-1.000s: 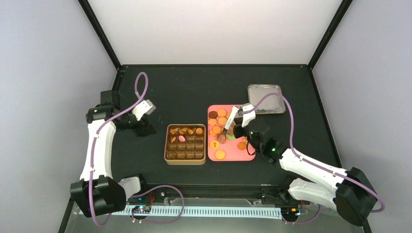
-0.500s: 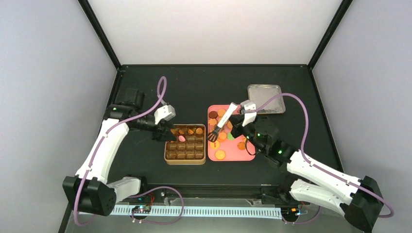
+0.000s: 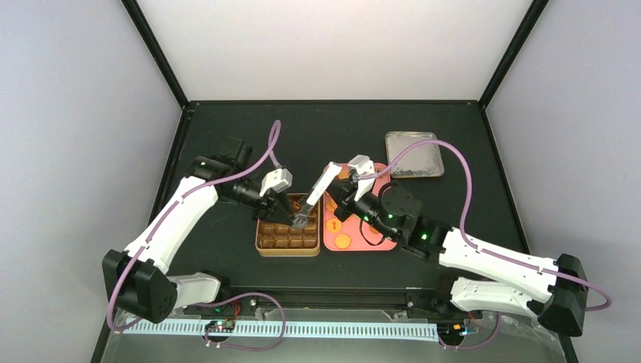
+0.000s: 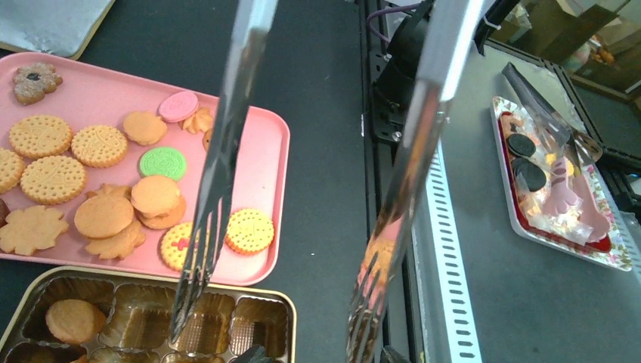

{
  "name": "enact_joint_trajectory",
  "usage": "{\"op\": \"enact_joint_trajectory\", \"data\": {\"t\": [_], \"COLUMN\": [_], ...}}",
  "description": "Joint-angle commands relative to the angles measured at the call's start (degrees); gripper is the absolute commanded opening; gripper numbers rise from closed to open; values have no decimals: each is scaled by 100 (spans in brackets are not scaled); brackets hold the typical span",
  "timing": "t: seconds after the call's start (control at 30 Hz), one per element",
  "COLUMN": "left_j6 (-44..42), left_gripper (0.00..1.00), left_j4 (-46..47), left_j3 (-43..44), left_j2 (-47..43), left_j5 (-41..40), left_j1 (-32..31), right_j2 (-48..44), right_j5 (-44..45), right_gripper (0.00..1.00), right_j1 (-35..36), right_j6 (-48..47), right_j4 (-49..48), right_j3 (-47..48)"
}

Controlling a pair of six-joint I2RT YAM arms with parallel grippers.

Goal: Pack the cookies
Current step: Pass from the right arm to the left

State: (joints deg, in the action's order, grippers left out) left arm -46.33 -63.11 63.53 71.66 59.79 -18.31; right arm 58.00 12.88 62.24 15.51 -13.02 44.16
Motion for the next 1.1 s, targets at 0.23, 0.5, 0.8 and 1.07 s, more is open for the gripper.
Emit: {"op": "enact_joint_trajectory", "data": {"t": [0.23,0.5,0.8,1.07], "left_j6": [-269,-288,-561,-568], "left_gripper": [34,11,2,2], "left_j4": [-261,-235,-637,-849], "left_j3": [-1,-42,121,310], "left_j2": [-250,-259,-271,-365], "left_j5": [396,385,497,730], "left_j1": [-115,-156,-155,-156], "right_j2": [164,312,-9,-306], "right_j5": [195,-20,-618,-2992], "right_gripper": [1,1,42,80], "right_j1": [93,109,9,-1059], "right_j6": [143,361,499,785], "right_j4": [-695,-878,-326,130], "right_j3": [248,233,47,-162]}}
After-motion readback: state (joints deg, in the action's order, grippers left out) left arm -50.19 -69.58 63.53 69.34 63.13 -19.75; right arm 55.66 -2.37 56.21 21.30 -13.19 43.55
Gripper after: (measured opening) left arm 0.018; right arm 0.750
